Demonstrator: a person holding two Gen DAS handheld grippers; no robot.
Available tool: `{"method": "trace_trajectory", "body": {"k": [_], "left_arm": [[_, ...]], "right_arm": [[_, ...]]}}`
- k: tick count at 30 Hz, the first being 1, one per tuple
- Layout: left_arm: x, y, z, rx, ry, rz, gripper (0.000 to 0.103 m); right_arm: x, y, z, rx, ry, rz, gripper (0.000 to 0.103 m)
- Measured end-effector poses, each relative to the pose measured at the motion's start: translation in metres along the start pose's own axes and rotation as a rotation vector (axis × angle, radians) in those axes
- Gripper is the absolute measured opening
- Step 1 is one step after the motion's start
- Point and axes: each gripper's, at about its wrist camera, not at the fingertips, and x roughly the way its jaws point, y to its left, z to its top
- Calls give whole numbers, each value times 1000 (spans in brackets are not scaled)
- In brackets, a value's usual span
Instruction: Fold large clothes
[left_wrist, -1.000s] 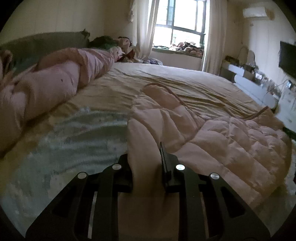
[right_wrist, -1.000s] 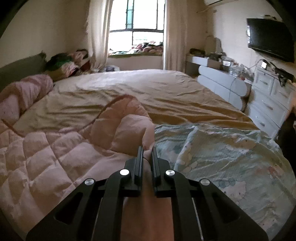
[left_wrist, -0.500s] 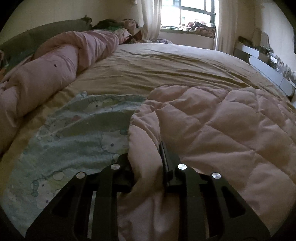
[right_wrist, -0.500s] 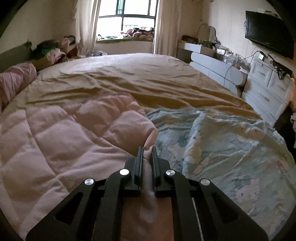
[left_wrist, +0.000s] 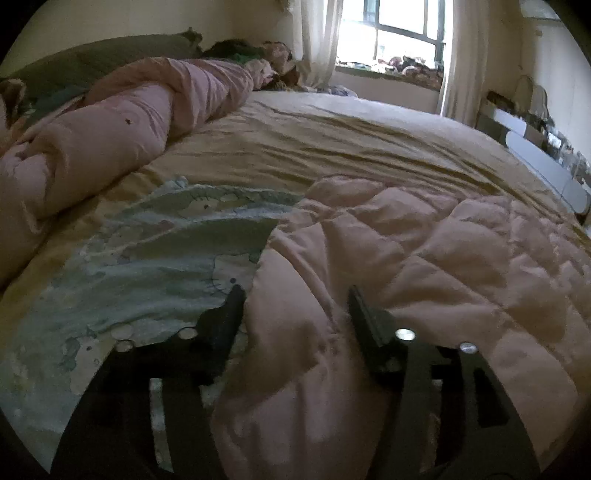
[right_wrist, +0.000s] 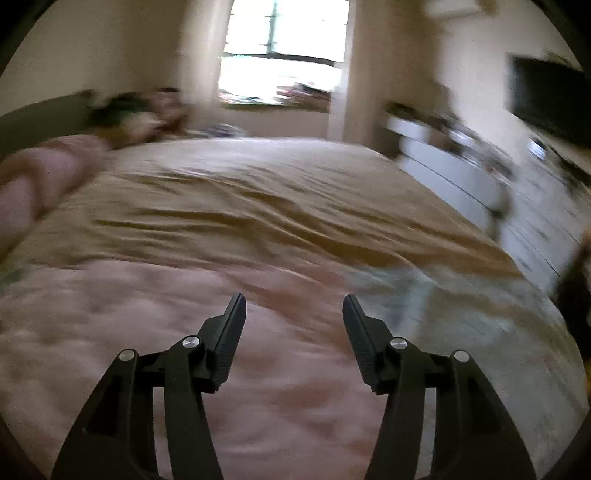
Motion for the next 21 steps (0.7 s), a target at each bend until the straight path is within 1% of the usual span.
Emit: {"method": "trace_trajectory", "body": {"k": [1,2,3,4,5,6,7,9,11,13,15,17,20,21], "left_arm": [[-3,0,0,1,-3,-5,57],[-8,0,-1,4,-12,0,60],[-15,0,-2,7,-22,12,64],[-21,2,-3,6,-29,16,65],[-25,3,-4,1,-35,17,69],[-34,7,-8,-10,-43,18,73],[-40,8,-10,-17,-46,18,74],[-53,14,-20,-56,-38,-4,77],[-62,17,-30,-92,-28,-29,78],[-73,13,-41,-109,-19,-61,78],[-83,0,-49,-80,-31,-91,78],[-91,-14,-54,-39,-42,-98,78],[-91,-38,-60,-3,-17,-200,78],[-89,-45,-63,10,-4,-218,78]], "right_arm": [[-7,24,7,-44,-4,84,54],[-12,46,11,-85,-1,144,54],[-15,63,13,-114,7,186,54],[-15,83,15,-144,28,234,53],[-13,102,15,-166,52,273,53],[-9,117,15,-178,79,306,53],[-5,126,15,-184,98,321,51],[7,147,13,-193,135,321,51],[21,157,11,-193,170,300,51],[32,164,11,-168,205,291,50],[49,163,9,-135,251,260,50],[62,161,6,-116,290,249,49],[84,159,-1,-66,385,267,49],[89,159,-4,-60,398,270,49]]}}
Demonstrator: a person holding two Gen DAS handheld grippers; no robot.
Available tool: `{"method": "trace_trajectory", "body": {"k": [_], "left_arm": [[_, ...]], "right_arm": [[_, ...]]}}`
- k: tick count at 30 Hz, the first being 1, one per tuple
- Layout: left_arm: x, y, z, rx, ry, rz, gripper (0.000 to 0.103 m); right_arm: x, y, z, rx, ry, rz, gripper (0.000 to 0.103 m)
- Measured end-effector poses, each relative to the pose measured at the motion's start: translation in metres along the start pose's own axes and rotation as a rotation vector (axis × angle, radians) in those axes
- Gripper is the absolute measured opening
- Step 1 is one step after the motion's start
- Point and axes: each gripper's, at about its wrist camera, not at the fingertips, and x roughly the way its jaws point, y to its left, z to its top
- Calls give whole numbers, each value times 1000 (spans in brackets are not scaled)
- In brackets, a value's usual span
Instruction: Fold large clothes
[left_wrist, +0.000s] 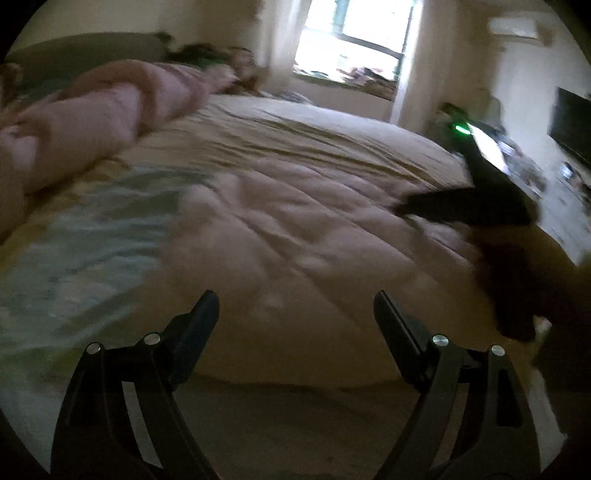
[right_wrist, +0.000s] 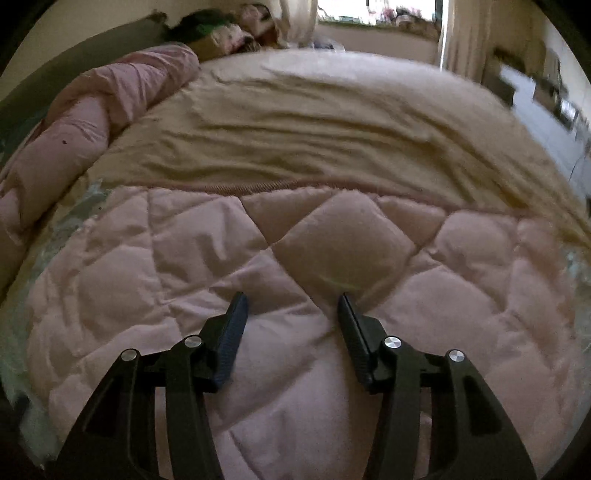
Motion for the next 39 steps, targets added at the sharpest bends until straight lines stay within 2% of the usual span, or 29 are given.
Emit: {"method": "trace_trajectory", "body": {"k": [4,9,17,20,21,22,24,30,33,35,36,37,39], "left_arm": [[28,-10,-16,41,71,1,78],[38,-2,-15,14,84,-46,78],[30,6,-8,-8,83,-80,78],[26,8,-4,-20,76,-80,78],[24,9,-2,-24,71,-79,78],[23,11,-1,-27,65,-76,78],[20,13,1,-30,55,-69,79],[9,20,4,-43,30,-60,81],[5,20,4,-39,22,-52,87],[4,20,4,-36,19,-53,88],[4,20,4,-33,18,-52,89],[4,19,3,-30,17,-49,89],[7,17,0,-20,31,-47,90]], "right_arm": [[17,0,1,7,32,-4,50],[28,5,-2,6,31,-39,51],[21,2,-11,23,-17,-16,52],[4,-3,-17,52,-35,42,63],[-5,-3,-22,50,-49,47,72],[-14,0,-27,32,-70,37,82],[-31,9,-42,-29,-114,19,87],[-70,5,-80,-27,-185,35,87],[-89,4,-99,-28,-208,61,87],[-99,5,-112,-43,-215,60,79],[-102,8,-119,-54,-213,55,67],[-103,10,-124,-62,-208,52,61],[-107,12,-138,-70,-204,57,61]]}}
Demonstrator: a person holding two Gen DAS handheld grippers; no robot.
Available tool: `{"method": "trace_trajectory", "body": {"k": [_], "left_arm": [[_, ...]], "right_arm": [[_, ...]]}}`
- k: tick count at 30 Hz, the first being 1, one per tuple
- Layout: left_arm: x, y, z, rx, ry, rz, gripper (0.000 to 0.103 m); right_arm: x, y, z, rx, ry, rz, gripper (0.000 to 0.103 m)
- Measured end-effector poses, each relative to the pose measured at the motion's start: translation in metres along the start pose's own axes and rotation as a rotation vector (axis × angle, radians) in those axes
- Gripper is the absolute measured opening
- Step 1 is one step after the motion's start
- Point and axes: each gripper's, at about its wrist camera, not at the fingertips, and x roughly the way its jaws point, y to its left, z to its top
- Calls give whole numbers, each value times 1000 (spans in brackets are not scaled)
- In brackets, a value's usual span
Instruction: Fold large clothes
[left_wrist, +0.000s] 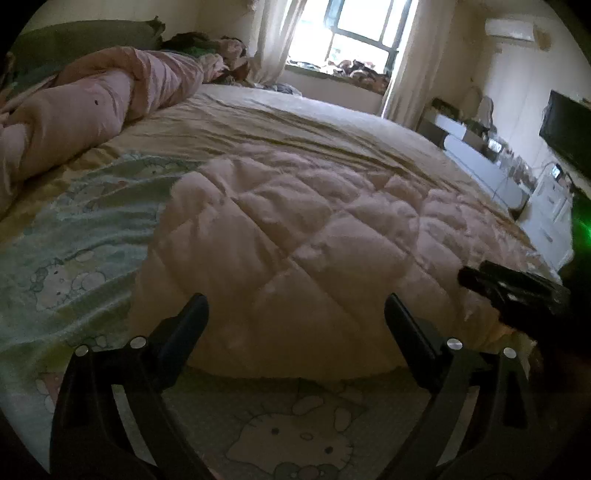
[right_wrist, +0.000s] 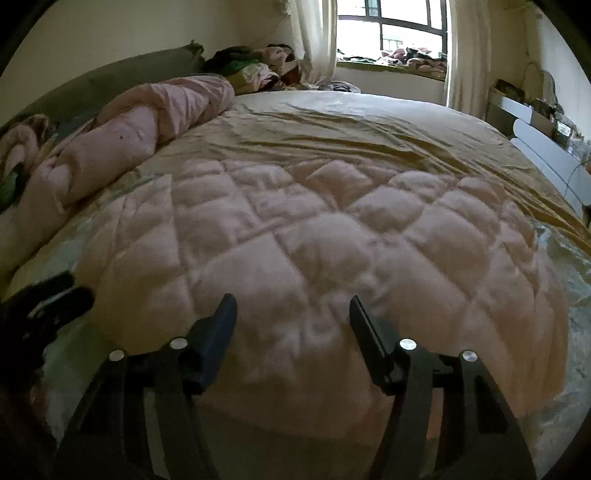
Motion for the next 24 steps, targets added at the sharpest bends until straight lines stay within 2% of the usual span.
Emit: {"method": "trace_trajectory", "body": {"k": [4,7,11,14,16,17,19,24], "left_arm": [[10,-8,-7,14,39,-25,91],[27,-9,-15,27,84,-7,91],[30,-16,-19,77,83,30,93],[22,-16,-16,63,77,2,93],[15,-15,-14,50,71,-8,93],[12,-16,-12,47,65,-10,93],[3,-18,-9,43,48,-15,93],[-21,-18,-7,21,0,-25,93]], "right_arm": [[9,6,-17,-20,49,-27,61],[21,7,-23,-26,68,-36,61],[28,4,-24,-1,74,-23,62],[19,1,-23,29,61,7,63],[9,-3,-24,72,42,50,80],[3,-5,-24,95,30,66,83],[-10,-8,-26,119,0,70,87],[-39,-11,-25,102,-53,74,88]]}}
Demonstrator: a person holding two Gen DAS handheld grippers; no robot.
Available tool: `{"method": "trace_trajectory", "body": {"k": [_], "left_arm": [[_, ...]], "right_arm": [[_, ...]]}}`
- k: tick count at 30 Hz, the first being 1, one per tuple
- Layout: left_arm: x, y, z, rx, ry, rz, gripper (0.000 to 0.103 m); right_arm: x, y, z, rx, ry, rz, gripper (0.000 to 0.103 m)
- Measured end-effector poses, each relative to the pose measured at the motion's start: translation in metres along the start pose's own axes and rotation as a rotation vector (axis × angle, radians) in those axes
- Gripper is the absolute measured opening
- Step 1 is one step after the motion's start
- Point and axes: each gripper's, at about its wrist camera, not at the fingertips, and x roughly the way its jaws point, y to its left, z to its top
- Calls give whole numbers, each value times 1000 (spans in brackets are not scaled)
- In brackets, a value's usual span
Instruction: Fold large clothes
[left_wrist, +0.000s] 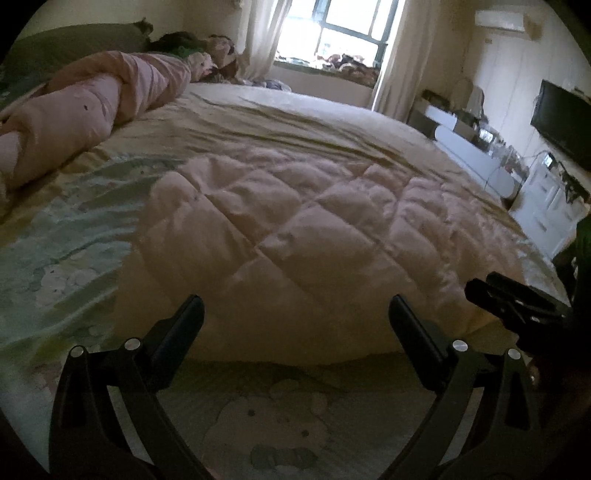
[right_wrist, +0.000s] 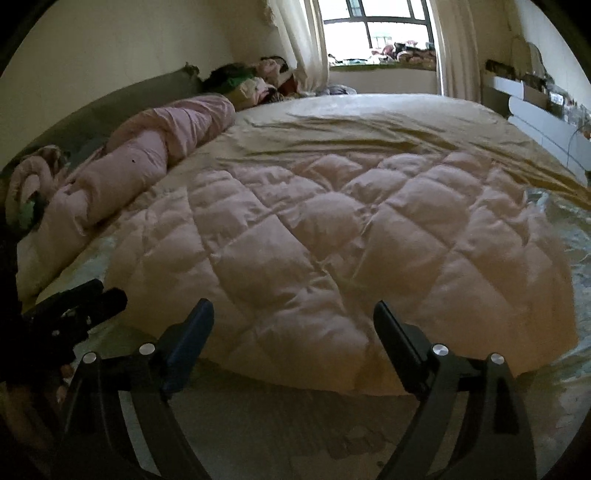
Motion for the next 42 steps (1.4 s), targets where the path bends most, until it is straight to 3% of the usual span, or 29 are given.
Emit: {"method": "trace_trajectory", "body": {"k": [2,15,33,42], "left_arm": [[-8,2,-1,-4,-15,3,94],[-58,15,-8,-46,-96,82,94],[-82,28,-34,-53,-73,195,94],[-76,23,-46,-47,-20,204,94]], "right_arm": [[-10,0,1,0,-18,-2,97],[-59,-4,-1,-2,-91,15,98],[-103,-46,-24,45,-113,-53,98],[-113,-78,-42,90,-91,-88,99]]}}
